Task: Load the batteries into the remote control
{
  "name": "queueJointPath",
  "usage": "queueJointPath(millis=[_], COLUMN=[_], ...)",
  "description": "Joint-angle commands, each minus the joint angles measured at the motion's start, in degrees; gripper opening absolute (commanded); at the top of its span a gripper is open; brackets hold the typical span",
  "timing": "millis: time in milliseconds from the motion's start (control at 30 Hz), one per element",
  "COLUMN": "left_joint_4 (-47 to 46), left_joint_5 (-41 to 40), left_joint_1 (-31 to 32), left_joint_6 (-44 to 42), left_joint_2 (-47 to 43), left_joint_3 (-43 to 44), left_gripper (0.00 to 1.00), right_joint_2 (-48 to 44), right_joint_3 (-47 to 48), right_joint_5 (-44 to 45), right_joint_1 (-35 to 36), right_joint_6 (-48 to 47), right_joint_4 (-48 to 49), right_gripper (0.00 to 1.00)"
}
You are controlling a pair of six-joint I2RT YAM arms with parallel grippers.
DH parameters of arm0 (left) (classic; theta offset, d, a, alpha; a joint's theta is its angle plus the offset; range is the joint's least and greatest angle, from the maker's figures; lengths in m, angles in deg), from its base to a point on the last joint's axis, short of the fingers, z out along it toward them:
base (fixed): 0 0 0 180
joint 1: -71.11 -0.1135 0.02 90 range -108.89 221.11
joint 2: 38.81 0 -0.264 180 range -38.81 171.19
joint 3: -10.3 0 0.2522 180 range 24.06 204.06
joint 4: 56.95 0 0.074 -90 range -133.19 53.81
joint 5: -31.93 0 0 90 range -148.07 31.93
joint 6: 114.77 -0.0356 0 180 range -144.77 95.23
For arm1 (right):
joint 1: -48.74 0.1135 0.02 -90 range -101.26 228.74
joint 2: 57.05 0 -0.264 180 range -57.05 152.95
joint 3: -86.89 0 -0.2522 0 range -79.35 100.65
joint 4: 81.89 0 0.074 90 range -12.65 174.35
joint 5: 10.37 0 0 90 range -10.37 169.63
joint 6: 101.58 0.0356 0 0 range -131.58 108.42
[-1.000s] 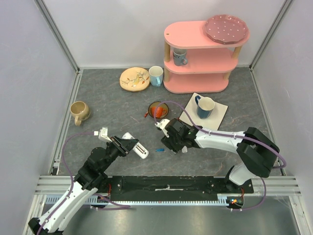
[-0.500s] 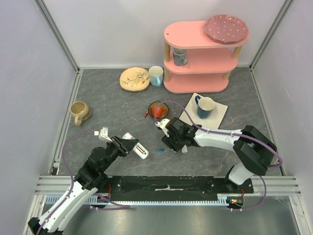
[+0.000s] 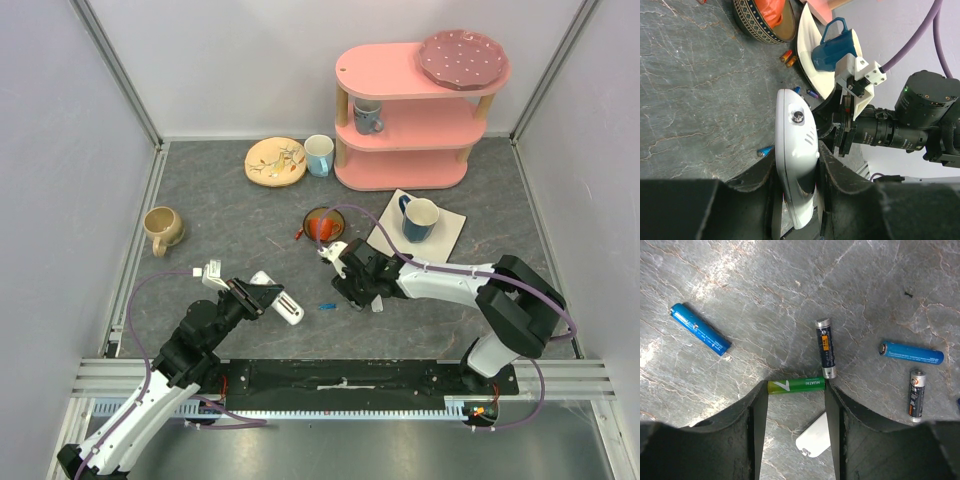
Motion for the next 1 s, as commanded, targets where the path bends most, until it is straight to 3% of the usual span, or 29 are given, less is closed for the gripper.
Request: queueJointPath(millis=[0,267,400,500,567,767,967], left_joint_4=[2.10,2.02,1.32,0.53,0.17,-0.09,0.08], left_joint_5=[0.66,0.92,0.57,0.66,0.57,0.31,0.39], left_joint_1=[-0.24,-0.24,-0.24,-0.24,-0.24,-0.24,-0.23], left_joint_6=[-0.52,-0.52,-0.44,0.00,0.00,0.09,0.35], left_joint_2=[-0.44,-0.70,-0.62,-0.27,0.35,1.58,1.49], left_joint_3=[-2.76,-2.76,-2.76,-2.76,-2.76,-2.76,-2.76], left_gripper=[0.02,0.02,0.02,0.02,0.02,0.02,0.02], right_joint_2=[-2.31,-10.39,-14.53,-17.25,-17.96,-19.37,-15.68], right_joint_3=[-0.83,-1.36,-3.73,-7.93,-9.53,-12.52,-9.63], right_joint_5=[-0.56,-0.47,-0.03,4.36,9.27,24.29,27.74], right_joint_1=[-0.47,-0.38,-0.38,-0.20,0.76,8.40,11.31], right_joint_6=[1.15,9.39,21.95,40.01,47.25,66.87,75.22], right_joint_4=[0.49,0.92,5.57,10.48,11.12,11.48,6.48], right_gripper=[0.44,0.34,0.27,0.17,0.10,0.11,0.13])
